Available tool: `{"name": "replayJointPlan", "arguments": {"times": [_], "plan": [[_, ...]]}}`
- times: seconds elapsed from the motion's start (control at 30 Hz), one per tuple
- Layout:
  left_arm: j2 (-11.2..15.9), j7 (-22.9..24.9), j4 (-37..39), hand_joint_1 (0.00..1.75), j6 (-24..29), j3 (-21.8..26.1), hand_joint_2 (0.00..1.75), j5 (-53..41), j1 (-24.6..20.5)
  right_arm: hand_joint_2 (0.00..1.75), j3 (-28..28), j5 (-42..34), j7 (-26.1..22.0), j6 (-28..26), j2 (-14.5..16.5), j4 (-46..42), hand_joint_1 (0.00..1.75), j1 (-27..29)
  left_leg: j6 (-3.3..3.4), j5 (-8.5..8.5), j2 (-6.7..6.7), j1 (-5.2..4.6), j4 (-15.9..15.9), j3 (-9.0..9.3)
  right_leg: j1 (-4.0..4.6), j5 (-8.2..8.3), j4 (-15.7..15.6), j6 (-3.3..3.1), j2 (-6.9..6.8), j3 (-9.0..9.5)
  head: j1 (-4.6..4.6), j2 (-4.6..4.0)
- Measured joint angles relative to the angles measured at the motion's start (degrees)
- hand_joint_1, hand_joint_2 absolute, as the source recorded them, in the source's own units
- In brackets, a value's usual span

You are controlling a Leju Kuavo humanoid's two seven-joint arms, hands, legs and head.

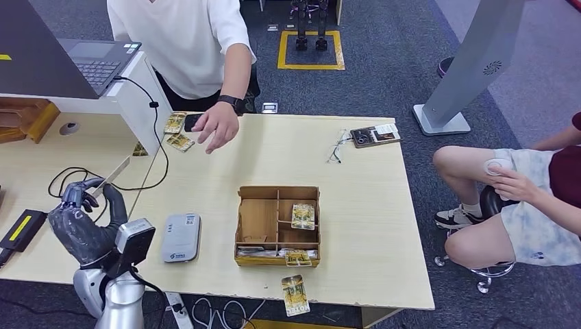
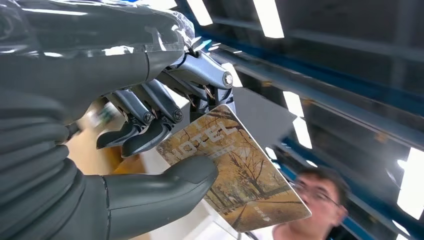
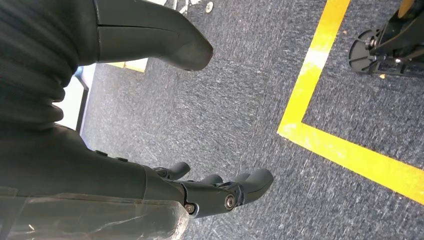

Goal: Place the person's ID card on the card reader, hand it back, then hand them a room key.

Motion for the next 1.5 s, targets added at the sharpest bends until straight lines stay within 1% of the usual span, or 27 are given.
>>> {"name": "replayJointPlan", "arguments": {"times": [0.1, 0.17, 0.23, 0.27, 0.33, 0.4, 0.47, 0.53, 0.6, 0.67, 0.77, 0.9, 1.03, 1.2, 1.27, 1.3, 1.33, 1.4, 1.43, 1.5], "plan": [[0.0, 4.5, -0.5, 1.75, 0.0, -2.1, 1.75, -14.3, -0.3, 1.75, 0.2, 0.0, -0.3, 0.4, 0.0, 0.0, 0.00, 0.0, 0.00, 0.00, 0.01, 0.00, 0.0, 0.01, 0.00, 0.00, 0.0, 0.00, 0.00, -0.01, -0.01, 0.00], [0.2, 9.6, -0.5, 1.75, 0.0, -3.5, 1.75, -24.4, -0.7, 1.75, 0.3, 0.0, -0.5, 0.5, -0.1, 0.1, 0.00, 0.0, 0.00, 0.00, 0.01, 0.00, 0.0, 0.01, 0.00, 0.00, 0.0, 0.00, 0.00, -0.01, -0.01, 0.00], [0.7, 17.6, -0.3, 1.75, 0.0, -5.9, 1.75, -32.9, -0.7, 1.75, 0.4, 0.0, -0.6, 0.6, -0.1, 0.1, 0.00, 0.0, 0.00, 0.00, 0.02, -0.01, 0.0, 0.02, 0.00, 0.01, 0.0, 0.00, 0.01, -0.01, -0.01, 0.00], [1.2, 21.9, -0.1, 1.75, 0.0, -7.6, 1.75, -35.7, -0.6, 1.75, 0.5, 0.0, -0.6, 0.6, -0.2, 0.2, 0.00, 0.0, 0.00, 0.00, 0.02, -0.01, 0.0, 0.02, 0.00, 0.01, 0.0, 0.00, 0.03, -0.02, -0.01, 0.00], [2.4, 29.2, 0.4, 1.75, 0.0, -11.1, 1.75, -38.1, -0.3, 1.75, 0.6, -0.1, -0.6, 0.7, -0.3, 0.3, 0.00, 0.0, 0.00, 0.00, 0.03, -0.01, 0.0, 0.02, 0.00, 0.01, 0.0, -0.01, 0.06, -0.04, 0.01, 0.00], [4.9, 37.2, 1.5, 1.75, 0.0, -15.2, 1.75, -38.3, -0.6, 1.75, 0.7, -0.2, -0.7, 0.7, -0.3, 0.3, 0.00, 0.0, 0.00, 0.00, 0.05, 0.00, 0.0, 0.02, 0.00, 0.01, 0.0, -0.01, 0.07, -0.08, 0.01, 0.00], [8.7, 47.1, 3.3, 1.75, 0.0, -20.6, 1.75, -38.4, -1.4, 1.75, 0.8, -0.3, -0.7, 0.6, -0.4, 0.4, 0.00, 0.0, -0.01, 0.00, 0.05, 0.01, 0.0, 0.01, 0.00, 0.02, 0.0, -0.03, 0.08, -0.12, -0.03, 0.00], [12.5, 56.0, 5.5, 1.75, 0.0, -26.7, 1.75, -38.4, -2.7, 1.75, 0.8, -0.4, -0.7, 0.6, -0.4, 0.5, 0.00, 0.0, -0.02, 0.02, 0.04, 0.02, 0.0, 0.00, 0.01, 0.02, 0.0, -0.04, 0.06, -0.13, -0.07, 0.00], [15.8, 62.4, 7.7, 1.75, 0.0, -32.8, 1.75, -38.4, -4.1, 1.75, 0.8, -0.4, -0.7, 0.5, -0.5, 0.5, 0.00, 0.0, -0.05, 0.03, 0.04, 0.03, 0.0, -0.02, 0.02, 0.04, 0.0, -0.07, 0.07, -0.13, -0.08, 0.00], [18.2, 66.3, 9.5, 1.75, 0.0, -37.9, 1.75, -38.4, -5.3, 1.75, 0.8, -0.5, -0.7, 0.5, -0.5, 0.5, 0.00, 0.0, -0.06, 0.04, 0.06, 0.03, 0.0, -0.02, 0.02, 0.06, 0.0, -0.10, 0.08, -0.13, -0.08, 0.00], [20.3, 68.7, 11.5, 1.75, 0.0, -42.9, 1.75, -38.4, -6.4, 1.75, 0.8, -0.5, -0.7, 0.5, -0.5, 0.5, 0.00, 0.0, -0.05, 0.04, 0.07, 0.01, 0.0, -0.03, 0.01, 0.06, 0.0, -0.09, 0.08, -0.12, -0.07, 0.00], [21.9, 69.9, 13.4, 1.75, 0.0, -46.7, 1.75, -38.4, -7.4, 1.75, 0.8, -0.8, -0.7, 0.4, -0.5, 0.6, 0.00, 0.0, -0.05, 0.04, 0.07, -0.02, 0.0, -0.04, 0.01, 0.06, 0.0, -0.08, 0.07, -0.12, -0.07, 0.00], [22.4, 70.1, 14.4, 1.75, 0.0, -48.7, 1.75, -38.4, -7.7, 1.75, 0.8, -1.2, -0.7, 0.3, -0.5, 0.6, 0.00, 0.1, -0.05, 0.03, 0.07, -0.03, 0.0, -0.04, 0.01, 0.06, 0.0, -0.08, 0.08, -0.12, -0.07, 0.00], [22.4, 69.3, 15.1, 1.73, 0.0, -49.1, 1.75, -38.4, -7.7, 1.75, 0.8, -1.3, -0.7, 0.3, -0.5, 0.6, 0.00, 0.1, -0.05, 0.03, 0.07, 0.00, 0.0, -0.04, 0.01, 0.06, 0.0, -0.08, 0.08, -0.13, -0.08, 0.00], [22.3, 68.4, 15.2, 1.39, 0.0, -49.1, 1.75, -38.4, -7.7, 1.75, 0.8, -1.4, -0.7, 0.2, -0.5, 0.6, 0.00, 0.1, -0.05, 0.03, 0.07, 0.01, 0.0, -0.04, 0.01, 0.06, 0.0, -0.09, 0.08, -0.13, -0.08, 0.00], [22.2, 67.9, 15.2, 1.04, 0.0, -49.1, 1.75, -38.4, -7.6, 1.75, 0.8, -1.4, -0.7, 0.1, -0.5, 0.6, 0.00, 0.1, -0.05, 0.03, 0.07, 0.01, 0.0, -0.04, 0.01, 0.06, 0.0, -0.09, 0.08, -0.13, -0.08, 0.00], [22.0, 67.2, 15.2, 0.62, 0.0, -49.1, 1.75, -38.4, -7.5, 1.75, 0.8, -1.4, -0.7, 0.1, -0.5, 0.6, 0.00, 0.1, -0.05, 0.03, 0.07, 0.01, 0.0, -0.04, 0.01, 0.06, 0.0, -0.09, 0.08, -0.13, -0.07, 0.00], [21.4, 64.8, 15.0, 0.08, 0.0, -48.6, 1.75, -38.4, -7.0, 1.75, 0.8, -1.4, -0.7, 0.0, -0.5, 0.6, 0.00, 0.1, -0.05, 0.03, 0.07, 0.01, 0.0, -0.05, 0.01, 0.06, 0.0, -0.09, 0.08, -0.13, -0.07, 0.00], [20.8, 63.1, 14.6, 0.00, 0.0, -48.0, 1.75, -38.4, -6.5, 1.75, 0.8, -1.4, -0.7, -0.1, -0.5, 0.6, 0.00, 0.1, -0.05, 0.03, 0.07, 0.01, 0.0, -0.06, 0.01, 0.06, 0.0, -0.09, 0.08, -0.13, -0.07, 0.00], [19.6, 60.0, 13.4, 0.00, 0.0, -46.3, 1.75, -38.4, -5.4, 1.75, 0.8, -1.4, -0.7, -0.2, -0.5, 0.6, 0.00, 0.1, -0.05, 0.03, 0.07, 0.00, 0.0, -0.07, 0.01, 0.06, 0.0, -0.08, 0.08, -0.13, -0.07, 0.00]]}}
